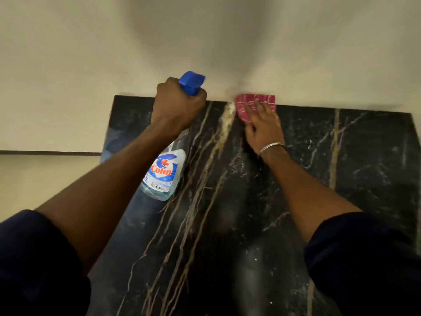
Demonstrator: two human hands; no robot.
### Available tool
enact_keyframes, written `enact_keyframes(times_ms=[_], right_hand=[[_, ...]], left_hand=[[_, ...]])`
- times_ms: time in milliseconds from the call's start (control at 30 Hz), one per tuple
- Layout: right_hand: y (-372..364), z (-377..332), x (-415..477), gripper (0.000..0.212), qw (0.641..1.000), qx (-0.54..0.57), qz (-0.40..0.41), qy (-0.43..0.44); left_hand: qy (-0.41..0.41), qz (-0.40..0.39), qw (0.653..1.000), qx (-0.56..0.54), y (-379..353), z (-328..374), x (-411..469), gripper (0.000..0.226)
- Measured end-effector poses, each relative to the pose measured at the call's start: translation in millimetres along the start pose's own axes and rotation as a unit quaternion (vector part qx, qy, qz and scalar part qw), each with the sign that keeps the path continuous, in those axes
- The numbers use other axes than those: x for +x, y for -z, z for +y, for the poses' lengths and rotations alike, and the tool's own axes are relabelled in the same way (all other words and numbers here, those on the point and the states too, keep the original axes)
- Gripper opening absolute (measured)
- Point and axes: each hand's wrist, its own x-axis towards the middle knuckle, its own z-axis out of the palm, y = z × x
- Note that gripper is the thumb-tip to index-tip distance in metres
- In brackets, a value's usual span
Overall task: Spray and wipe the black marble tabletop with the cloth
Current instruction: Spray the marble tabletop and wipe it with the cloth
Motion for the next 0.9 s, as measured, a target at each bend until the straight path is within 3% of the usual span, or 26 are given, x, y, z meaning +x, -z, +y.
enact_keyframes(times_ms=[300, 467, 633, 900], right_hand=[[63.4, 228.8, -45.7, 0.064, 0.985, -0.015, 0.016, -0.173], [75.2, 272.1, -60.8, 0.067, 0.968, -0.039, 0.035, -0.247], [56.4, 211.2, -41.8, 0.058, 0.964, -0.04, 0.033, -0.259], [-6.8, -41.5, 19.1, 0.059, 0.998, -0.023, -0.053, 0.007]], left_hand=[[-0.016, -0.026, 0.999, 0.013, -104.8, 65.9, -12.4, 0.028], [0.001, 0.037, 0.999, 0.034, -111.3, 73.2, -15.1, 0.04], [0.05, 0.072, 0.995, 0.04, -77.6, 53.8, -31.9, 0.033], [0.068, 0.132, 0.988, 0.036, 9.7, -2.3, -59.7, 0.023]])
